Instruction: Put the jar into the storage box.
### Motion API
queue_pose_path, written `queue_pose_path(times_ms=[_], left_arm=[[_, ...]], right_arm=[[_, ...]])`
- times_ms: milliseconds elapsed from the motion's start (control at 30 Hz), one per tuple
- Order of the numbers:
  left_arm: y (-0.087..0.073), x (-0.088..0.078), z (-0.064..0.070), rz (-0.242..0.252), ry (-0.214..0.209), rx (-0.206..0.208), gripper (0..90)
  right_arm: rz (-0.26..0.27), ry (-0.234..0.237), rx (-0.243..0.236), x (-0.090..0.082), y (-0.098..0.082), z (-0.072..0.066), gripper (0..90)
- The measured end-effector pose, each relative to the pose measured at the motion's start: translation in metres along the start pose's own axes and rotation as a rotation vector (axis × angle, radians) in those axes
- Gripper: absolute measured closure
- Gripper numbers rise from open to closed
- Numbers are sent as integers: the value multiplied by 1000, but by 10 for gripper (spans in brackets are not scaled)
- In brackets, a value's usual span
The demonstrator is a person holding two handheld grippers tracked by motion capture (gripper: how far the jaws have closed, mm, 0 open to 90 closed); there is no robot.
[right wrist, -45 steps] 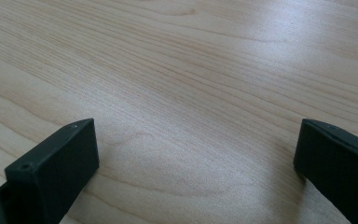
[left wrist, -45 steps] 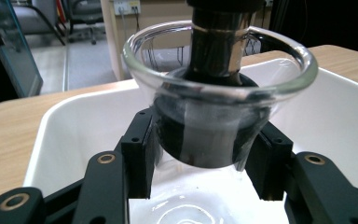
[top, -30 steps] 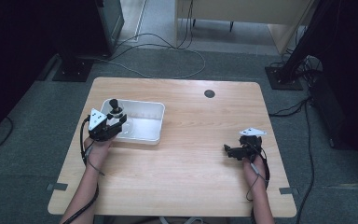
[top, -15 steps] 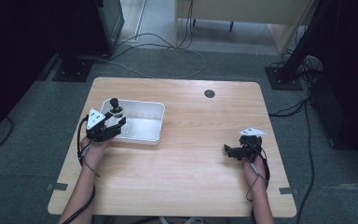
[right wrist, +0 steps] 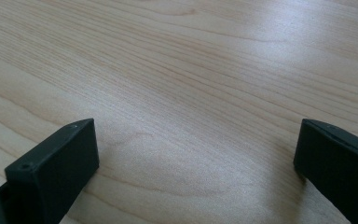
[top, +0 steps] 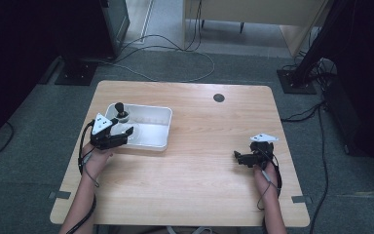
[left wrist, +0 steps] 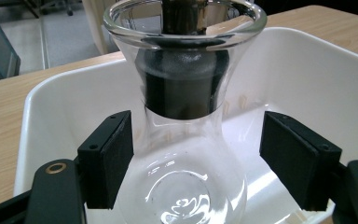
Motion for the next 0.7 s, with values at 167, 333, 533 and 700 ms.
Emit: queue_pose_path(times_ms=[167, 333, 533, 700], left_arm=[[2, -5, -4, -32, -35, -17, 258], [0, -7, -6, -55, -62, -7, 258], [0, -11, -7, -84, -83, 24, 213], [-1, -14, -7, -110, -113, 43, 213]], right_arm=[[0, 0, 0, 0, 0, 0, 0], [0, 0, 0, 0, 0, 0, 0], [0, 0, 0, 0, 0, 0, 0], [0, 0, 0, 0, 0, 0, 0]])
Point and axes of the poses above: each handheld gripper's, and its own axes: x roughly forward along the jaws, y roughly out of its top, z roughly to its right, the point moved 1 cm from there along x, roughly forward along the jaws, and after that the axes turned 6 degrees about y, right-handed, at the moved point
